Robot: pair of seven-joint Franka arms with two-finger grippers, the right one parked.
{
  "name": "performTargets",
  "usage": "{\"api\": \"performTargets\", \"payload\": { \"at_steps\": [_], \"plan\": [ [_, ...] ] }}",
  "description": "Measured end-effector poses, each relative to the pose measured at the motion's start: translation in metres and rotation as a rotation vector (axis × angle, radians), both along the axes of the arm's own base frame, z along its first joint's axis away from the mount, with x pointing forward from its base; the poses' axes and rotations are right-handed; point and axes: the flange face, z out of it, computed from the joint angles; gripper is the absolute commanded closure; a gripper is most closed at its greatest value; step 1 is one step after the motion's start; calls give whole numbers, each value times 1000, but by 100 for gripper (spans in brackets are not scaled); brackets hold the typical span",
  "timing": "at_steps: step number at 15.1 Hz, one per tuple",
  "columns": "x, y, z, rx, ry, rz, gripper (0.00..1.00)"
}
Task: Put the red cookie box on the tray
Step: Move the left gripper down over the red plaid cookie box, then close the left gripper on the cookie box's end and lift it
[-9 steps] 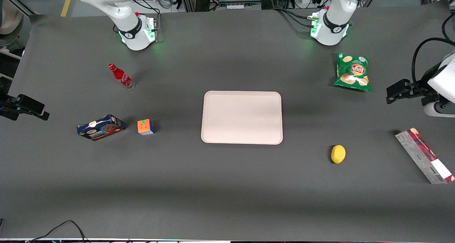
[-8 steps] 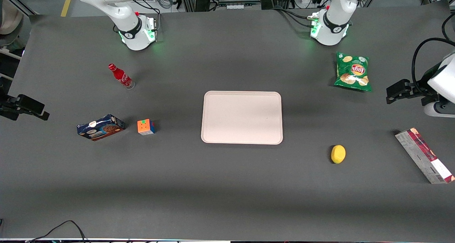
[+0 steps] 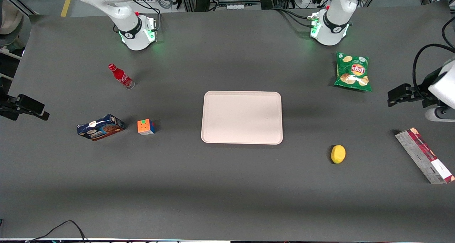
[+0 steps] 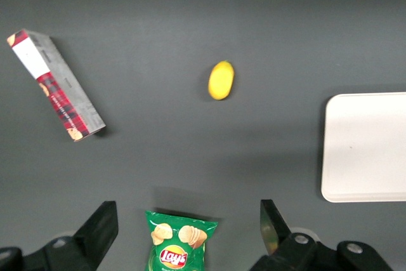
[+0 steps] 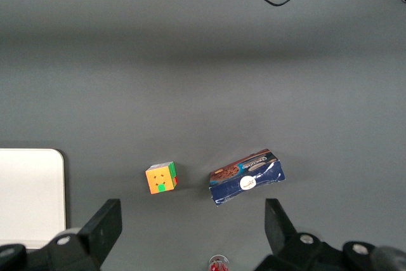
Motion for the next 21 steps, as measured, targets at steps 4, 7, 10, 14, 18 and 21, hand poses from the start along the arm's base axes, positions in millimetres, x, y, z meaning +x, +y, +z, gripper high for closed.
{"api": "performTargets", "payload": {
  "at_steps": [4, 7, 10, 14, 18, 21],
  "plan": [
    [9, 73, -25, 34, 35, 137, 0],
    [12, 131, -49, 64, 24, 238, 0],
    [7, 185, -88, 86, -7, 325, 0],
    [-8, 257, -172, 55, -48, 366, 0],
    [-8, 295, -248, -16, -59, 397, 0],
    [3, 294, -289, -18, -83, 381, 0]
  ]
}}
